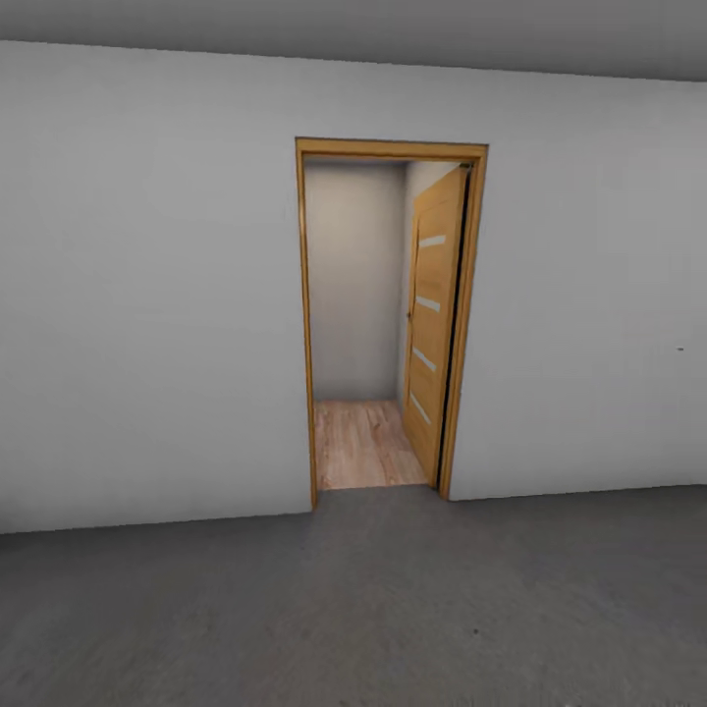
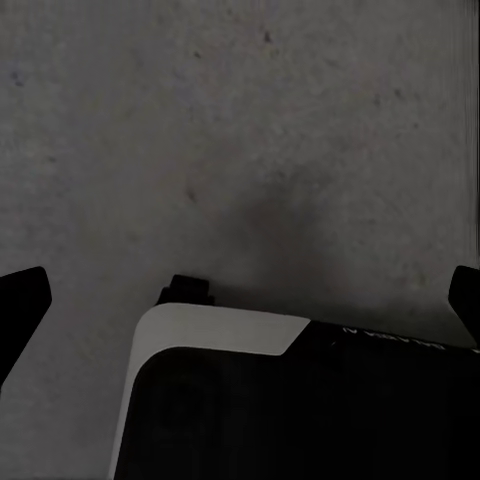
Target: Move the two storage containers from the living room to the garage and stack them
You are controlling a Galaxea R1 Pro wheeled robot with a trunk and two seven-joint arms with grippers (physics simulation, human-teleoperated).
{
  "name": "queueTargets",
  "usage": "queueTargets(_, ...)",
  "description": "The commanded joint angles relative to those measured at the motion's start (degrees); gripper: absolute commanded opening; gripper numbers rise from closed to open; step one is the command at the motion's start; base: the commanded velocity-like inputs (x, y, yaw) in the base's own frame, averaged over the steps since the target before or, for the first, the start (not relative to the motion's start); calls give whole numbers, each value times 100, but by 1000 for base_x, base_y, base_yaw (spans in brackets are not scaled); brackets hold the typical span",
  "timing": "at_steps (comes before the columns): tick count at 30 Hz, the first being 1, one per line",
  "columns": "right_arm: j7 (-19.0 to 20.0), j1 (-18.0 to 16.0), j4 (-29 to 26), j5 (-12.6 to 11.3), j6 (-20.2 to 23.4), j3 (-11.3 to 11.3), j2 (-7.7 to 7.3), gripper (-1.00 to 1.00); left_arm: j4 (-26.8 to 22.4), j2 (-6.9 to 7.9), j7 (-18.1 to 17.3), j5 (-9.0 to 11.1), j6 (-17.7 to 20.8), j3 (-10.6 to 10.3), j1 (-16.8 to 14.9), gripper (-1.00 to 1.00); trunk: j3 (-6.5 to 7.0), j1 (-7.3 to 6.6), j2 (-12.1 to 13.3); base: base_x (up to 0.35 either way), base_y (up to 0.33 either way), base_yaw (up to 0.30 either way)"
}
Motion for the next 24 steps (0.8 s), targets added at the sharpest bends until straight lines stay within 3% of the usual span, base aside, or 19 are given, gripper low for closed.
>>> queueTargets(1,-21,-10,19,57,-29,-37,0,100,4,1,-6,36,-17,-5,-3,100,-5,2,-6,92,0,-286)
queueTargets(7,-28,-10,12,83,-39,-27,-2,100,5,10,-6,35,1,-5,-3,100,8,2,-6,228,0,-163)
queueTargets(24,-26,-10,10,128,-56,6,-24,100,4,10,-6,34,62,-9,-3,100,9,2,-6,313,0,-9)
